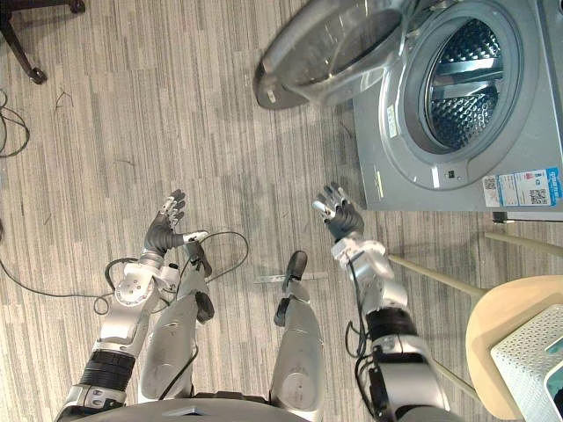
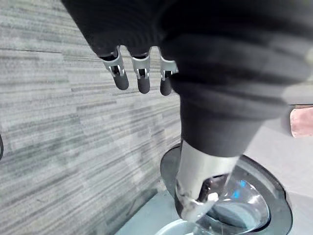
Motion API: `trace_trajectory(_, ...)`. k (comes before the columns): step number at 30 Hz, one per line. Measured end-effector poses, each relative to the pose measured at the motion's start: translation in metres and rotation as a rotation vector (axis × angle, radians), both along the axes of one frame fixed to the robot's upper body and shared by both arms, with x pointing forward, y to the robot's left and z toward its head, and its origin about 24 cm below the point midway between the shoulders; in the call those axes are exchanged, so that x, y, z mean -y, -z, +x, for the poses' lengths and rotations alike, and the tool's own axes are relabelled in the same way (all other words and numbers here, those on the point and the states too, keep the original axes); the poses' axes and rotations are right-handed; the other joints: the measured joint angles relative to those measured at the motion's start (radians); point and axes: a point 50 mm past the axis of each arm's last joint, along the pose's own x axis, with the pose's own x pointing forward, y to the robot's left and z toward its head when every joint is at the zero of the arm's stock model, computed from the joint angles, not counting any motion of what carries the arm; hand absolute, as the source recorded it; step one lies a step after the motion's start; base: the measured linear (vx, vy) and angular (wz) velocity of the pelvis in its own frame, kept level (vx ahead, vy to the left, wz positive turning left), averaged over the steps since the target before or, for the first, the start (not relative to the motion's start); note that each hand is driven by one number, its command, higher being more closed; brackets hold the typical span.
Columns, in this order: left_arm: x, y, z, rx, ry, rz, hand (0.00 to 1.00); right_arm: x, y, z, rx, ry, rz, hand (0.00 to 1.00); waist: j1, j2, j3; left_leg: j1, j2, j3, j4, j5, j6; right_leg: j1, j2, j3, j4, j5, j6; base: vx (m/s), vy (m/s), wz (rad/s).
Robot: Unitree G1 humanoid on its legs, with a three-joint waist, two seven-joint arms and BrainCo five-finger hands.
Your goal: Pick up the laundry basket with both hands and put the clothes into the washing machine.
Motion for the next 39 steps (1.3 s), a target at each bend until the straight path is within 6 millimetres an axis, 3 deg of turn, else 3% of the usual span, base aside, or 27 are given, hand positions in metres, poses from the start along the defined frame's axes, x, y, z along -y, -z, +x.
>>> trace_trajectory(3, -0.002, -0.004, 0.003, 0.019, -0.029, 0.028, 0.00, -0.008, 0.021, -0.007, -0.075, 0.052, 0.028, 0.00, 0.000, 0.000, 0.000, 0.000, -0.004, -0.004, 0.000, 0.000, 0.000, -0.001, -0.002, 0.002, 0.002, 0.000, 0.000, 0.00, 0.000, 0.00)
trace_trajectory(11, 0.006, -0.006, 0.004, 0.031, -0.013, 0.045, 0.00, -0.039, 0.042, -0.016, -0.139, 0.091, 0.102, 0.00, 0.008, 0.000, 0.000, 0.001, -0.006, 0.001, 0.002, 0.000, 0.000, -0.009, -0.006, 0.014, 0.008, 0.003, -0.004, 0.01, -0.039, -0.02)
trace_trajectory(14, 0.011, -0.004, 0.002, 0.023, 0.007, 0.047, 0.00, -0.049, 0.060, -0.028, -0.215, 0.101, 0.106, 0.00, 0.012, -0.001, 0.001, 0.017, 0.000, 0.010, 0.026, -0.016, 0.013, 0.010, -0.006, 0.022, 0.011, 0.003, -0.003, 0.04, -0.041, -0.06)
trace_trajectory(19, 0.021, 0.007, -0.005, -0.016, 0.060, 0.058, 0.00, -0.056, 0.093, -0.061, -0.353, 0.151, 0.098, 0.00, 0.005, -0.001, 0.001, 0.049, 0.044, 0.031, 0.231, -0.150, 0.014, 0.076, -0.006, 0.062, 0.055, -0.036, 0.009, 0.06, -0.061, -0.22)
trace_trajectory(23, 0.036, 0.028, -0.012, -0.098, 0.132, 0.087, 0.00, -0.050, 0.108, -0.082, -0.419, 0.259, 0.100, 0.00, -0.038, -0.002, 0.001, 0.096, 0.099, 0.064, 0.435, -0.299, 0.014, 0.133, -0.001, 0.134, 0.095, -0.085, 0.023, 0.04, 0.037, -0.47)
trace_trajectory(26, 0.041, 0.041, -0.014, -0.147, 0.155, 0.106, 0.00, -0.041, 0.111, -0.091, -0.433, 0.371, 0.107, 0.00, -0.076, -0.011, -0.007, 0.120, 0.108, 0.134, 0.492, -0.368, 0.022, 0.141, -0.001, 0.221, 0.040, -0.052, 0.041, 0.02, 0.139, -0.70)
trace_trajectory(27, 0.039, 0.044, -0.014, -0.161, 0.152, 0.119, 0.00, -0.039, 0.114, -0.096, -0.444, 0.398, 0.107, 0.00, -0.084, -0.012, -0.009, 0.120, 0.107, 0.162, 0.501, -0.390, 0.026, 0.141, -0.002, 0.240, -0.009, -0.026, 0.029, 0.03, 0.123, -0.62)
trace_trajectory(29, 0.032, 0.044, -0.010, -0.162, 0.140, 0.140, 0.00, -0.037, 0.119, -0.105, -0.475, 0.422, 0.106, 0.00, -0.097, -0.011, -0.013, 0.125, 0.101, 0.198, 0.480, -0.401, 0.029, 0.146, -0.009, 0.205, -0.087, -0.017, -0.076, 0.02, 0.105, -0.64)
trace_trajectory(30, 0.024, 0.047, -0.010, -0.175, 0.107, 0.139, 0.00, -0.038, 0.122, -0.107, -0.489, 0.427, 0.113, 0.00, -0.099, -0.011, -0.019, 0.147, 0.103, 0.226, 0.431, -0.390, 0.041, 0.141, -0.012, 0.146, -0.083, -0.047, -0.177, 0.05, 0.083, -0.92)
trace_trajectory(31, 0.012, 0.053, -0.009, -0.204, 0.050, 0.137, 0.00, -0.037, 0.123, -0.108, -0.492, 0.432, 0.108, 0.00, -0.103, -0.012, -0.024, 0.188, 0.117, 0.278, 0.417, -0.371, 0.059, 0.103, -0.016, 0.058, 0.089, -0.043, -0.173, 0.13, 0.088, -0.92)
trace_trajectory(32, 0.007, 0.056, -0.010, -0.223, 0.032, 0.140, 0.00, -0.037, 0.126, -0.112, -0.507, 0.434, 0.104, 0.00, -0.107, -0.019, -0.028, 0.217, 0.111, 0.294, 0.423, -0.373, 0.055, 0.110, -0.018, 0.013, 0.154, -0.044, -0.171, 0.19, 0.088, -1.12)
trace_trajectory(33, -0.003, 0.066, -0.015, -0.264, -0.011, 0.134, 0.00, -0.038, 0.133, -0.119, -0.544, 0.431, 0.094, 0.00, -0.105, -0.024, -0.057, 0.261, 0.111, 0.323, 0.429, -0.386, 0.045, 0.127, -0.028, -0.075, 0.153, -0.019, -0.167, 0.22, 0.081, -1.05)
trace_trajectory(34, -0.013, 0.079, -0.023, -0.325, -0.050, 0.131, 0.00, -0.036, 0.139, -0.130, -0.584, 0.417, 0.045, 0.00, -0.124, -0.009, -0.099, 0.285, 0.110, 0.327, 0.416, -0.380, 0.053, 0.159, -0.007, -0.089, 0.074, 0.032, -0.173, 0.18, 0.060, -1.36)
trace_trajectory(35, -0.018, 0.087, -0.028, -0.361, -0.079, 0.123, 0.00, -0.034, 0.144, -0.139, -0.618, 0.415, 0.001, 0.00, -0.126, 0.006, -0.134, 0.317, 0.109, 0.354, 0.382, -0.375, 0.058, 0.196, 0.027, -0.089, -0.034, 0.106, -0.173, 0.17, -0.006, -1.34)
trace_trajectory(36, -0.020, 0.094, -0.033, -0.394, -0.104, 0.115, 0.00, -0.029, 0.146, -0.145, -0.639, 0.410, -0.052, 0.00, -0.117, 0.016, -0.165, 0.359, 0.115, 0.396, 0.333, -0.372, 0.055, 0.208, 0.039, -0.109, -0.048, 0.085, -0.176, 0.14, -0.026, -1.19)
trace_trajectory(37, -0.024, 0.098, -0.035, -0.411, -0.124, 0.116, 0.00, -0.029, 0.148, -0.148, -0.651, 0.406, -0.073, 0.00, -0.121, 0.014, -0.174, 0.382, 0.106, 0.423, 0.318, -0.371, 0.051, 0.206, 0.030, -0.144, 0.018, 0.011, -0.170, 0.15, -0.033, -1.09)
trace_trajectory(38, -0.031, 0.105, -0.039, -0.447, -0.159, 0.121, 0.00, -0.030, 0.152, -0.159, -0.685, 0.395, -0.109, 0.00, -0.126, -0.003, -0.193, 0.411, 0.086, 0.461, 0.314, -0.368, 0.042, 0.214, 0.025, -0.186, 0.062, -0.064, -0.142, 0.12, -0.053, -0.93)
trace_trajectory(39, -0.035, 0.110, -0.042, -0.469, -0.190, 0.116, 0.00, -0.030, 0.156, -0.165, -0.711, 0.378, -0.142, 0.00, -0.116, -0.022, -0.208, 0.433, 0.075, 0.497, 0.317, -0.373, 0.030, 0.232, 0.036, -0.182, 0.017, -0.061, -0.126, 0.08, -0.066, -1.28)
